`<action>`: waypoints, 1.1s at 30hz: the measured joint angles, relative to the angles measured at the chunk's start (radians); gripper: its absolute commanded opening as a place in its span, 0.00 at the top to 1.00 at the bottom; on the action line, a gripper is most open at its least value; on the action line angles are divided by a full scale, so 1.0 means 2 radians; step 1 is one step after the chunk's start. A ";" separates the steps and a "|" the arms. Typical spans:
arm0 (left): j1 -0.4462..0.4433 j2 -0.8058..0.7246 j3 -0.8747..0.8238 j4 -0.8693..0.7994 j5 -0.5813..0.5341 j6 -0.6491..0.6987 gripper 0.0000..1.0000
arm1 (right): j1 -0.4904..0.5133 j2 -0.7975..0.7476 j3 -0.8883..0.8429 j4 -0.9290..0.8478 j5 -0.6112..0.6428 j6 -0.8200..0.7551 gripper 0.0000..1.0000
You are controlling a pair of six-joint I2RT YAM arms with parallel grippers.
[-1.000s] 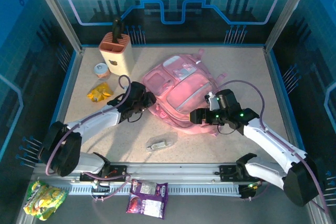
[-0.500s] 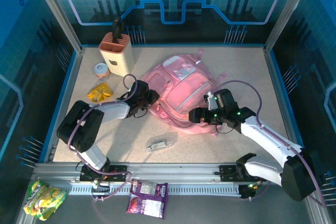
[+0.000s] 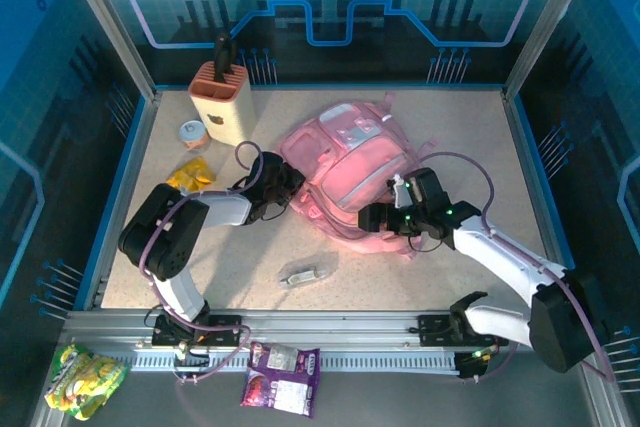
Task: Pack the student bag
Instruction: Rotate the student bag at the center of the table, then zip the student bag at the center of the table.
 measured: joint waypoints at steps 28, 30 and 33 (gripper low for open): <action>-0.161 -0.122 -0.027 -0.082 -0.139 -0.080 1.00 | -0.121 0.103 0.212 -0.156 0.160 -0.076 0.00; -0.164 -0.122 -0.027 -0.083 -0.145 -0.083 1.00 | -0.114 0.075 0.208 -0.164 0.169 -0.079 0.00; -0.171 -0.122 -0.027 -0.082 -0.155 -0.089 1.00 | -0.069 0.042 0.196 -0.174 0.184 -0.079 0.04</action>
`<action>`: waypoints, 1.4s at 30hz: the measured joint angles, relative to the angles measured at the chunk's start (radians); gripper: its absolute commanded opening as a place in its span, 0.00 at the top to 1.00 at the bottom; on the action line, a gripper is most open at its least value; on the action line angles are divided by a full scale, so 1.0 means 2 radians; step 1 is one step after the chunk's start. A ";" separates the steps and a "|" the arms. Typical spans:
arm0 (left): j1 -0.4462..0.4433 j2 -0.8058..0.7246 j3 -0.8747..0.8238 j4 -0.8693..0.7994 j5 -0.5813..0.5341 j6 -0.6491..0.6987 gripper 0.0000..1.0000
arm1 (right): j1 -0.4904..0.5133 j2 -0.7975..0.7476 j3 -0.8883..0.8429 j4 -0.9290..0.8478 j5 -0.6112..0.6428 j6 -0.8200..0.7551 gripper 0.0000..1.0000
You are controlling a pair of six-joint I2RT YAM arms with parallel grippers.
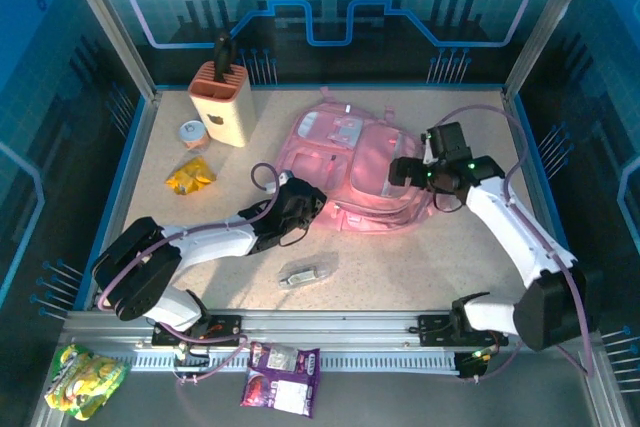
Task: Pack the student bag
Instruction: Zip the student bag at the center of the table.
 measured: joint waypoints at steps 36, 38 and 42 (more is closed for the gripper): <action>-0.085 -0.019 0.001 0.002 -0.048 -0.042 1.00 | 0.274 0.080 -0.051 0.051 0.153 0.164 0.59; -0.085 -0.019 0.001 0.001 -0.048 -0.042 1.00 | 0.274 0.080 -0.051 0.048 0.148 0.152 0.61; -0.085 -0.019 0.001 0.000 -0.048 -0.042 1.00 | 0.274 0.085 -0.051 0.045 0.135 0.130 0.61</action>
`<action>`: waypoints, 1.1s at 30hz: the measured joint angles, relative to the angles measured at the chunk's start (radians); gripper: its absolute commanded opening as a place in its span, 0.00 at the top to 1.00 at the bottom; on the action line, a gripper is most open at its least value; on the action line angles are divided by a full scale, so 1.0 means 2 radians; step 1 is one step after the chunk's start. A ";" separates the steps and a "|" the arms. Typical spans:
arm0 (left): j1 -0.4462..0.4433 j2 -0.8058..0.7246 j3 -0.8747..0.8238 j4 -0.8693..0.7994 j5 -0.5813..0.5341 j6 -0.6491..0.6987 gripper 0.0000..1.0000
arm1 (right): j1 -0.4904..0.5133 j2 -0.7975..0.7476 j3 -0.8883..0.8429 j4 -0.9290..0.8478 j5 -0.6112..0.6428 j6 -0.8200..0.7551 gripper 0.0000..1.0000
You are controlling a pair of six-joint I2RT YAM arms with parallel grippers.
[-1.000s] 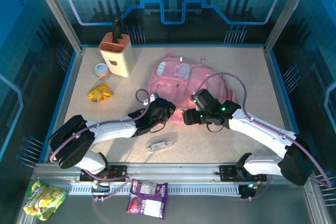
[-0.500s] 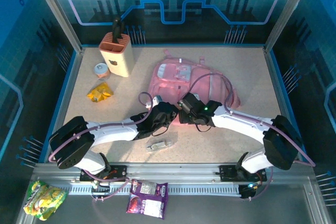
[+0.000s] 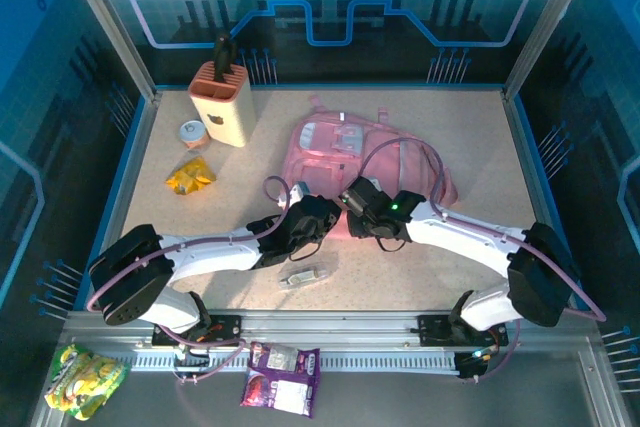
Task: Pack the student bag
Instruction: Zip the student bag at the center of the table.
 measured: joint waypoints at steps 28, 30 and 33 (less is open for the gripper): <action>0.000 0.000 0.010 -0.024 -0.015 0.003 1.00 | 0.000 0.036 0.014 0.023 -0.023 -0.080 0.97; 0.000 0.000 0.010 -0.026 -0.017 0.003 1.00 | 0.000 0.035 0.012 0.026 -0.026 -0.083 0.99; -0.002 0.000 0.010 -0.027 -0.019 0.004 1.00 | 0.000 0.029 0.005 0.030 -0.027 -0.085 1.00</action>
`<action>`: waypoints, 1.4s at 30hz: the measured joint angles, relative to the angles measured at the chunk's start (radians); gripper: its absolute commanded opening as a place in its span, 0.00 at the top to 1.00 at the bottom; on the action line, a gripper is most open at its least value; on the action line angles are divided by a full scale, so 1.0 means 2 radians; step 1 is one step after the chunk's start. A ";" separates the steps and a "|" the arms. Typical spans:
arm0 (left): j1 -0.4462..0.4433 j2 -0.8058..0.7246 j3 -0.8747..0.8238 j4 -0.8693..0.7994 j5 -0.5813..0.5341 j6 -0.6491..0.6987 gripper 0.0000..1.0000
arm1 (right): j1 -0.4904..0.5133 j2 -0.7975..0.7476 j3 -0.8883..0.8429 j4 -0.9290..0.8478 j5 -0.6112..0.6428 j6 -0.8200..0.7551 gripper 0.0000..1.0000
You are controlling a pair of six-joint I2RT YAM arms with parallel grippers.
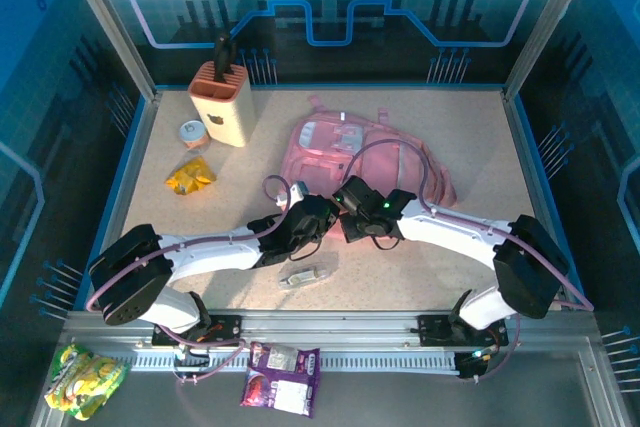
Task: Pack the student bag
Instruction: Zip the student bag at the center of the table.
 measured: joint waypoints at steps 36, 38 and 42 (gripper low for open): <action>0.013 -0.010 -0.003 -0.017 -0.006 0.009 1.00 | -0.006 0.021 0.011 0.009 0.000 -0.037 1.00; 0.017 -0.010 -0.003 -0.018 -0.007 0.012 1.00 | -0.006 0.013 0.010 0.007 -0.001 -0.042 1.00; 0.040 -0.015 -0.003 -0.025 0.027 0.026 1.00 | -0.006 -0.008 0.004 0.005 -0.002 -0.045 1.00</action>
